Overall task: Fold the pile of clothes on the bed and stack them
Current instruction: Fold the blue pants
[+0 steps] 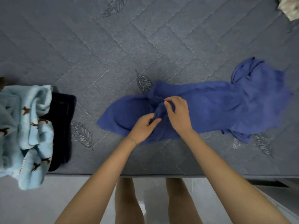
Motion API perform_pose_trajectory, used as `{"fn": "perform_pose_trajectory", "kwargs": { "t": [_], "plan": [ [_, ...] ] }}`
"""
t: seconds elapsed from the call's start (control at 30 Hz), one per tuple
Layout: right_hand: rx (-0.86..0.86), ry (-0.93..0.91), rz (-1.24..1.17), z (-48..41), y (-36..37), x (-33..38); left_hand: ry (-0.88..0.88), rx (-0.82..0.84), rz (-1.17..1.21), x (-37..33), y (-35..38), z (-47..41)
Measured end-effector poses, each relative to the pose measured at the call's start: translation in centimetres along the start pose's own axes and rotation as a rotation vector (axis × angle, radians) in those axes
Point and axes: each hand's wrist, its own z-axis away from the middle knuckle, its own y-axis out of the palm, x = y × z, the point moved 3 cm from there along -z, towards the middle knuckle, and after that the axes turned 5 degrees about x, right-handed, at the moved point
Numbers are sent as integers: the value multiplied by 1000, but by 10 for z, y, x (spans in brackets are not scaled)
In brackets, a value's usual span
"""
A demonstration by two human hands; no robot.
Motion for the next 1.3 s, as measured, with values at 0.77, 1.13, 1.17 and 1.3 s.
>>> {"fn": "perform_pose_trajectory", "kwargs": {
  "t": [0.77, 1.13, 1.17, 1.3],
  "plan": [
    [420, -284, 358, -45, 129, 42, -257, -642, -346, 151, -124, 37],
    [490, -325, 199, -67, 167, 105, 0, -614, 207, 100, -167, 39],
    [512, -301, 141, -70, 168, 111, -14, -577, 185, 102, -172, 38],
    [485, -244, -17, -81, 165, 126, -104, -455, 194, 120, -186, 39]
  ]
}}
